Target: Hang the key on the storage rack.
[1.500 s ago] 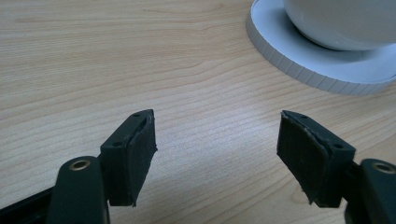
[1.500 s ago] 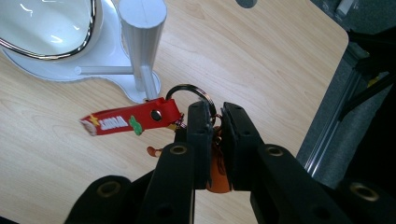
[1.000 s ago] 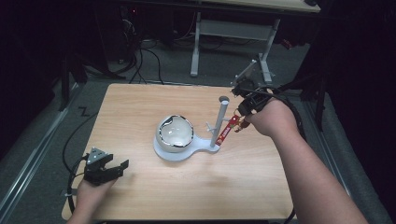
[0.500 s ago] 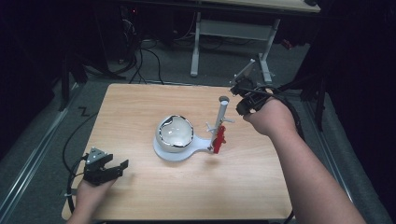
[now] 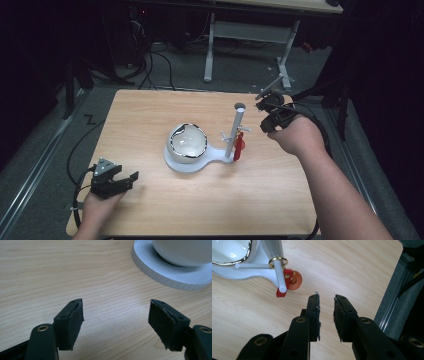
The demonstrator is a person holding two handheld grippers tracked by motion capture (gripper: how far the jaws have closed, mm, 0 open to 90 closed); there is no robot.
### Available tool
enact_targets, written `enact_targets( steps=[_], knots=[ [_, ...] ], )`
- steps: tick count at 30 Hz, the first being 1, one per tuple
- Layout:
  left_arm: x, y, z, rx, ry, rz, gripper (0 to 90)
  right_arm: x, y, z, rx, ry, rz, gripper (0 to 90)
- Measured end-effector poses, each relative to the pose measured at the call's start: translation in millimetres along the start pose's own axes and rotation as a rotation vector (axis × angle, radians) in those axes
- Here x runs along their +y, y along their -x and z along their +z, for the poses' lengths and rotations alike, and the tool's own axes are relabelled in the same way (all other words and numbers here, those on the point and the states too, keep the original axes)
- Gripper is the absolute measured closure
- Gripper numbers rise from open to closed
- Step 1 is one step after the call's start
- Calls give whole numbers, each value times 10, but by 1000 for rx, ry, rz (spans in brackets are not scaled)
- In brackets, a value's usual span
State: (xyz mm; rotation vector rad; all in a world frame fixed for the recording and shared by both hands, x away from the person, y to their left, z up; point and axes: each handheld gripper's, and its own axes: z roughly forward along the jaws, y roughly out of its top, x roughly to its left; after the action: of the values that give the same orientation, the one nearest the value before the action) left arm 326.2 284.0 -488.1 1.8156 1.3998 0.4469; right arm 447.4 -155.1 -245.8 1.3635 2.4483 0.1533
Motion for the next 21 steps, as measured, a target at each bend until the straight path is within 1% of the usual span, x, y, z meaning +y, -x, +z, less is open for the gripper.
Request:
enact_targets(
  steps=[2,5,8,9,13,16,18,19,21],
  knots=[
    [0,1,2,0,-1,1,287,-15,8,13,1,-4,1,735],
    [-1,1,4,0,-4,3,287,-64,21,64,5,-16,23,715],
    [-1,1,5,-1,-4,3,286,-120,46,136,9,-20,36,680],
    [-1,1,5,-1,-4,3,287,-120,46,136,9,-20,36,680],
    [2,5,6,-1,-4,4,287,-188,64,230,16,-30,61,639],
    [1,9,8,-2,-5,5,287,-216,69,275,18,-37,67,625],
    [-1,10,9,-2,-5,6,287,-251,69,337,24,-41,74,608],
    [-1,10,9,-2,-6,6,287,-284,66,396,28,-46,82,592],
    [-1,10,10,-3,-7,7,287,-298,64,420,29,-48,87,589]
  ],
)
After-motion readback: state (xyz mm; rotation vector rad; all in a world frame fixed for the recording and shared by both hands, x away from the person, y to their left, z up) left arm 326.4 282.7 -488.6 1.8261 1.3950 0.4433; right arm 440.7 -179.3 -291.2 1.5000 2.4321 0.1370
